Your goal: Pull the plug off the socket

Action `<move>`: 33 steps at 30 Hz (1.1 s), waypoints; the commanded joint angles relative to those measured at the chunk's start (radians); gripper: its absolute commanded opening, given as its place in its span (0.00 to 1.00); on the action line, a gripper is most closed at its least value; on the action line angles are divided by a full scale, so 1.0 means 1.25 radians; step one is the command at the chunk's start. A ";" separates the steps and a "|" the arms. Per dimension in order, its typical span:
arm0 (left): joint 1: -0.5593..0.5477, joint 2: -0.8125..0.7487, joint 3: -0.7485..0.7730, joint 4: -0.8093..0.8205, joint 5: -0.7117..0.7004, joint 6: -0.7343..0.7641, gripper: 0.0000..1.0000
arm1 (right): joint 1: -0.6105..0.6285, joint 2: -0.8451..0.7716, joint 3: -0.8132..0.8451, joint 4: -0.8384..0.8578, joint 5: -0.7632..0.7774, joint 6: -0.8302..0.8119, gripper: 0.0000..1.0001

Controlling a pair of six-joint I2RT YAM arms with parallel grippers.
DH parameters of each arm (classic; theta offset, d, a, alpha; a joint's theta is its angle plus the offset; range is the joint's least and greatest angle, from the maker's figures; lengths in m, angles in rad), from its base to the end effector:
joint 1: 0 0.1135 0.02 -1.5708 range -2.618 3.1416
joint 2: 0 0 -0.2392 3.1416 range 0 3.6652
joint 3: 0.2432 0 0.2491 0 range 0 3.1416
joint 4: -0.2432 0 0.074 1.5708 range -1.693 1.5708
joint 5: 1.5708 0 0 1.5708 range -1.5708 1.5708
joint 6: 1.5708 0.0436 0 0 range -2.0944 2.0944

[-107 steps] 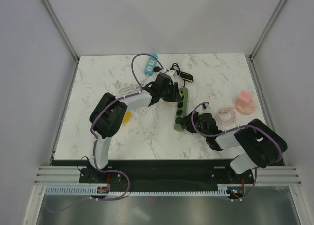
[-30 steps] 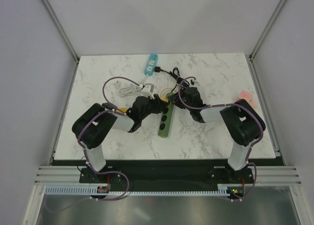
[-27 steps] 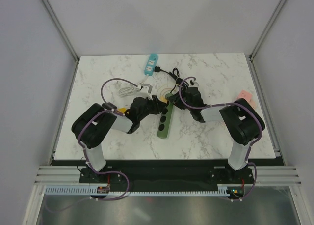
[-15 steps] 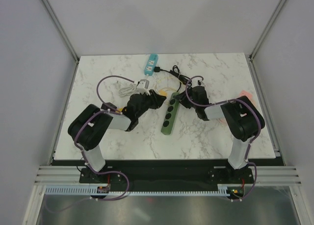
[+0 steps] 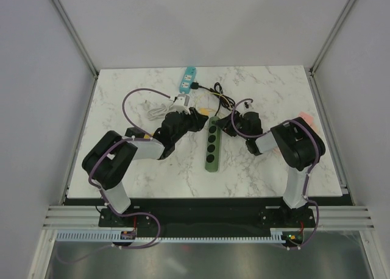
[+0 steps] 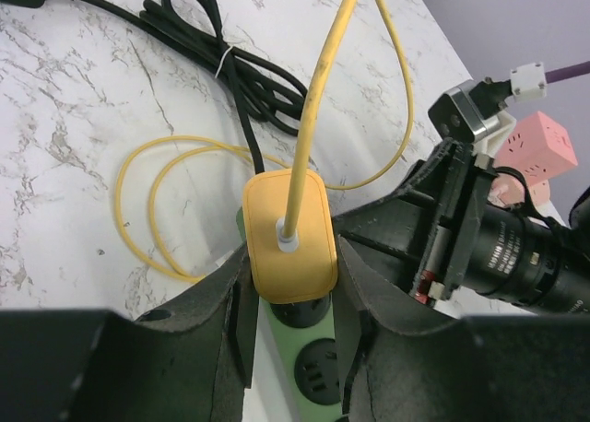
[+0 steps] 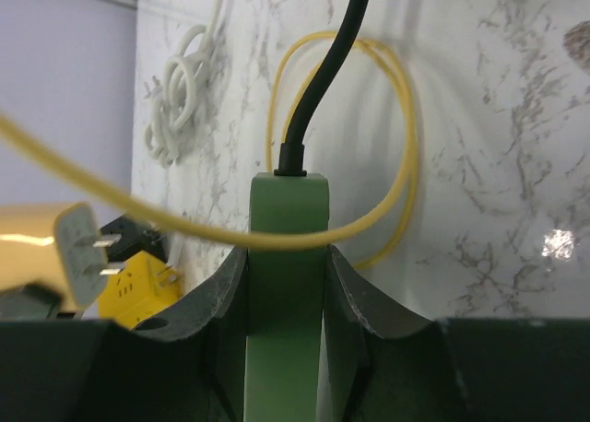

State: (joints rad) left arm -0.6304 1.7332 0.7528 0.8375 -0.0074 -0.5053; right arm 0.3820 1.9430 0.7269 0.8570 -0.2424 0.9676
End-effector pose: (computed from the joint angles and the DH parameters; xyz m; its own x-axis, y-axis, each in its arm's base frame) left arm 0.2906 -0.2117 0.1654 -0.3831 -0.3196 -0.8666 0.4549 0.7512 -0.4782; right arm 0.3265 0.1425 0.0896 -0.6547 0.5985 -0.4616 -0.0550 0.5714 0.8189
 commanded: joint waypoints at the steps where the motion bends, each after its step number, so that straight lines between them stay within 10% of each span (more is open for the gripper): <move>1: 0.000 0.009 0.040 -0.017 -0.021 0.035 0.02 | -0.015 0.005 -0.043 0.194 -0.116 -0.043 0.00; 8: 0.000 -0.011 0.037 -0.048 -0.050 0.059 0.02 | -0.034 -0.003 -0.078 0.261 -0.139 -0.014 0.00; 12: 0.000 -0.013 0.038 -0.052 -0.046 0.062 0.02 | -0.036 -0.024 -0.075 0.202 -0.114 -0.030 0.51; 15: 0.000 -0.010 0.043 -0.053 -0.038 0.062 0.02 | -0.034 -0.029 -0.067 0.166 -0.112 -0.038 0.66; 33: -0.003 0.001 0.067 -0.056 -0.001 0.062 0.02 | -0.027 -0.291 -0.066 -0.223 0.097 -0.252 0.73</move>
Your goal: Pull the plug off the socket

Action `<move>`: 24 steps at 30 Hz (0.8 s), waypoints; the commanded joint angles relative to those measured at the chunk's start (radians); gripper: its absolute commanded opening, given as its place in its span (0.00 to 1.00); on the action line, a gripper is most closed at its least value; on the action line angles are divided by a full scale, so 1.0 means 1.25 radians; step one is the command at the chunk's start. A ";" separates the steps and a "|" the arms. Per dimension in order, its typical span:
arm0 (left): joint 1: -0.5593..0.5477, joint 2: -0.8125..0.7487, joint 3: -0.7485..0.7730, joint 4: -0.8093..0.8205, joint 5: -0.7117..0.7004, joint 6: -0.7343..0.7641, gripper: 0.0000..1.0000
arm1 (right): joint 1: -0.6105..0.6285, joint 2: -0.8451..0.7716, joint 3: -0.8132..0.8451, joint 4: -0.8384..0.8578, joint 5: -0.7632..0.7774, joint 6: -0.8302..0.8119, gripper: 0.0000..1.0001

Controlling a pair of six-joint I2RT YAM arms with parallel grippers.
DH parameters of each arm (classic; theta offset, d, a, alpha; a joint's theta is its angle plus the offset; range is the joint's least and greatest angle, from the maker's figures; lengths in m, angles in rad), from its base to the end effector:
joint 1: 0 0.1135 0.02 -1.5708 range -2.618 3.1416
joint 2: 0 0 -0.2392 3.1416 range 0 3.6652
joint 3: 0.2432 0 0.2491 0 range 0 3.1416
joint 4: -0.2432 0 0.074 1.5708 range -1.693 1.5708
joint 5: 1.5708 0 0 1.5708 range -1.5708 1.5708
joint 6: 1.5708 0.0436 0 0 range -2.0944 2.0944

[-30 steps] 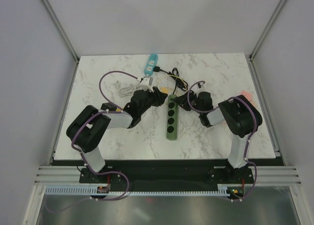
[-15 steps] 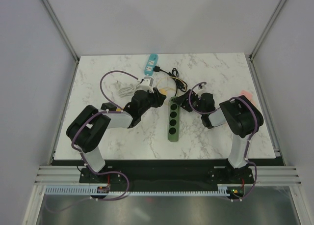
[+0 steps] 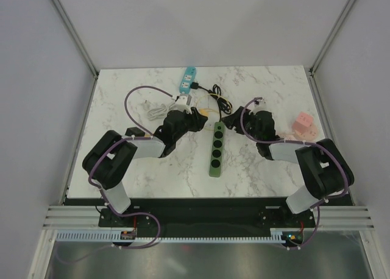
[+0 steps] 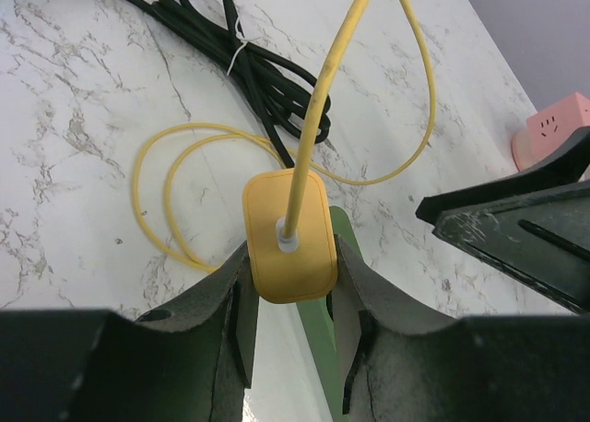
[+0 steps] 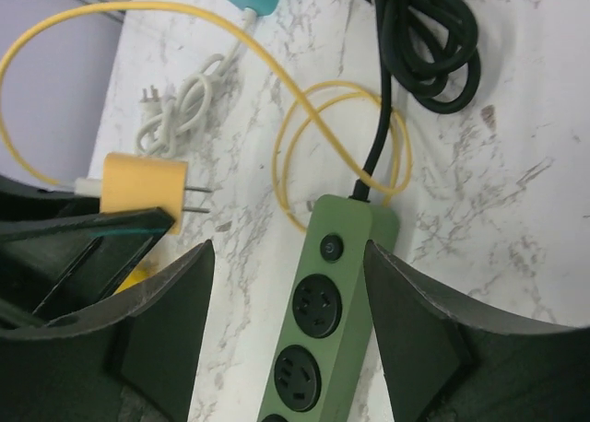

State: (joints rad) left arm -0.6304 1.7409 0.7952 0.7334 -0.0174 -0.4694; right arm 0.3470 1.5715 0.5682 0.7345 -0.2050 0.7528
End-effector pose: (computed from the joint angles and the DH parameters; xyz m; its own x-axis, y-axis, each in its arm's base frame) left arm 0.2957 -0.2149 0.1635 -0.4122 -0.2591 -0.8735 0.4364 0.7854 -0.4389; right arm 0.2915 0.1149 0.1501 -0.5361 0.5179 -0.6666 -0.2069 0.6850 0.6986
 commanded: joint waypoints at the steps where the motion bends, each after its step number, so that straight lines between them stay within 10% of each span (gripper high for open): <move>1: -0.004 -0.005 0.033 0.027 0.008 0.034 0.02 | 0.001 0.013 0.074 -0.133 0.066 -0.101 0.73; 13: -0.006 -0.021 0.024 0.035 0.034 0.038 0.02 | 0.003 0.126 0.196 -0.194 0.121 -0.116 0.56; 18: -0.006 -0.024 0.022 0.039 0.043 0.040 0.02 | 0.002 0.092 0.244 -0.260 0.206 -0.138 0.00; 24: -0.006 -0.023 0.027 0.034 0.041 0.045 0.02 | 0.002 -0.068 0.366 -0.423 0.341 -0.224 0.00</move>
State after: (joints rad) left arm -0.6361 1.7409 0.7982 0.7338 0.0299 -0.4671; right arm 0.3489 1.6203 0.8982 0.2844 0.0860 0.5549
